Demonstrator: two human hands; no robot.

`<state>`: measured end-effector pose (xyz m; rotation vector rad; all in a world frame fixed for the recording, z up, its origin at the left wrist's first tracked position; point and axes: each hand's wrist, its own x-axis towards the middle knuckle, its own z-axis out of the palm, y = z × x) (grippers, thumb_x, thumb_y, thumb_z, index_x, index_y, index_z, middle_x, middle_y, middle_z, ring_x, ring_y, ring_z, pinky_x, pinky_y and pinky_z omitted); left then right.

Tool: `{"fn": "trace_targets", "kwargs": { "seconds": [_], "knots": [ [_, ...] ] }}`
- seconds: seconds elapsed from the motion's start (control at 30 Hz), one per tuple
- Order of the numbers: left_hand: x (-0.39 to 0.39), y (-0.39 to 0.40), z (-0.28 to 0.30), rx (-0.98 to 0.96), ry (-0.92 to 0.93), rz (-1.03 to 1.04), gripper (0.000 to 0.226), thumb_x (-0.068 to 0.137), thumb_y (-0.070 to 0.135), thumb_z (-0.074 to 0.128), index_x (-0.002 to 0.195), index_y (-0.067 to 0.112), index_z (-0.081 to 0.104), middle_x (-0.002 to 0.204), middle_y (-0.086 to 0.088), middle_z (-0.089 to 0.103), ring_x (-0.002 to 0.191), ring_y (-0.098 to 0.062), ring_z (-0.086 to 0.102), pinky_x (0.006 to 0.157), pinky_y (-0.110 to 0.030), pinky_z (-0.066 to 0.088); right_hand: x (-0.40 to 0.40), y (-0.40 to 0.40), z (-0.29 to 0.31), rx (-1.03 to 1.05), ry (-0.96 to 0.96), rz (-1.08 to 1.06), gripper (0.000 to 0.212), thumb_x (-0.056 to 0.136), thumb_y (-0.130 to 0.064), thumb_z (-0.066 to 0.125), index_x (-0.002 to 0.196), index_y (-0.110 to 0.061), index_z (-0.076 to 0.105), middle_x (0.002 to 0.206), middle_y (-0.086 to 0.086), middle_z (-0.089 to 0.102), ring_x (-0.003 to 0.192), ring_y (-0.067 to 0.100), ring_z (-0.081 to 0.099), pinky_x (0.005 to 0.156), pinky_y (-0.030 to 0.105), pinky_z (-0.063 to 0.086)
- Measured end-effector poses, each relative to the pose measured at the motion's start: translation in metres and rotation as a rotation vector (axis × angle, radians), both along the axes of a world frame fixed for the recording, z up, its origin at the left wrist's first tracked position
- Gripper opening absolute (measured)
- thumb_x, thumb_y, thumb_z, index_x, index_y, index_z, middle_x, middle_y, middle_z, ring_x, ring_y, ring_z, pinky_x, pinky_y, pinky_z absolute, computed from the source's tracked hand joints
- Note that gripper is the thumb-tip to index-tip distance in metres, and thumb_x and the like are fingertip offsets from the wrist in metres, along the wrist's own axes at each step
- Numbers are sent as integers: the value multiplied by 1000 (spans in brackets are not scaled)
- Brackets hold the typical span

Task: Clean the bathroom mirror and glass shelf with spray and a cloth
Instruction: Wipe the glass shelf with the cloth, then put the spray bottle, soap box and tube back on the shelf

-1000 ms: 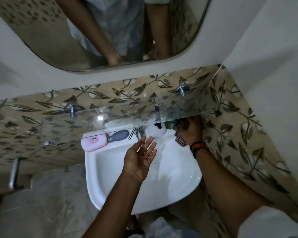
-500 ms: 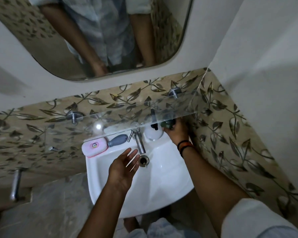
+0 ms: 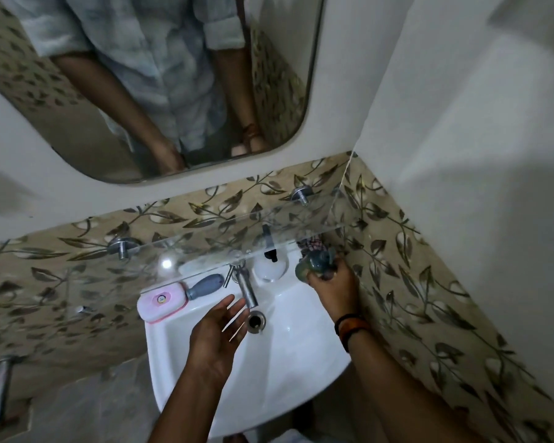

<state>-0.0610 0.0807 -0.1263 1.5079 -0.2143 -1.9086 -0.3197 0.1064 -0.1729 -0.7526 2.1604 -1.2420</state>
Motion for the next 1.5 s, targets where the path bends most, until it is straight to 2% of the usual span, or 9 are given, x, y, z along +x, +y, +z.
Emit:
{"fn": "trace_targets", "kwargs": {
  "seconds": [0.1,0.17,0.27,0.47,0.9,1.1,1.23,1.4,1.5],
  "knots": [
    [-10,-5,8,-28,1,-40,29,114,13,56,137,11,74,108,-7,90,111,-29,80,94,-39,61,12,34,68,-19,88,-35,59,79,-10,96,134,-15,76,127,2,80,115,16,75,100,26,61],
    [-20,-7,14,-44,5,-76,29,114,13,55,138,11,72,107,-6,89,109,-28,80,95,-38,60,7,45,88,-77,116,-9,64,82,-8,96,141,-14,72,129,-3,78,112,-2,74,99,15,60],
    [-38,-7,24,-74,2,-156,29,116,10,51,138,12,70,119,-9,85,109,-26,79,94,-36,59,1,44,120,-202,171,-12,63,85,-14,95,142,-20,70,124,-12,75,111,-14,71,97,24,65],
    [-65,-4,49,-195,-22,-355,27,115,12,53,129,14,76,116,-8,89,110,-27,81,91,-38,60,-10,15,167,-320,324,-34,66,87,-33,91,147,-32,65,132,-13,75,119,7,75,100,31,66],
    [-36,-21,31,-206,-182,-277,27,109,4,56,122,8,79,115,-16,88,97,-31,79,79,-35,58,-32,-66,162,-241,372,180,61,86,-18,90,143,-19,68,126,-6,74,115,16,71,109,44,61],
    [20,-21,-9,-171,-560,-152,23,98,5,62,94,16,82,100,-10,89,77,-29,77,66,-32,52,-31,-65,149,-219,284,175,77,82,-45,84,153,-37,55,146,-6,67,137,22,66,122,52,53],
    [68,-28,-42,-278,-1113,-154,25,95,5,70,113,16,83,119,-16,81,116,-43,75,92,-41,57,-12,-40,143,-238,442,127,89,90,-31,90,165,-14,44,167,17,45,157,34,45,132,52,40],
    [123,-59,-97,-523,-1523,-521,72,78,5,86,145,17,63,150,-16,59,139,-45,57,113,-55,51,43,-2,145,-441,703,135,38,98,1,76,136,3,68,138,29,60,132,43,60,120,23,42],
    [138,-72,-112,-615,-1594,-828,88,79,14,92,155,26,51,156,-9,50,151,-38,47,116,-55,48,81,6,131,-490,748,368,24,99,9,68,120,2,76,120,19,73,112,37,67,106,33,52]
  ]
}}
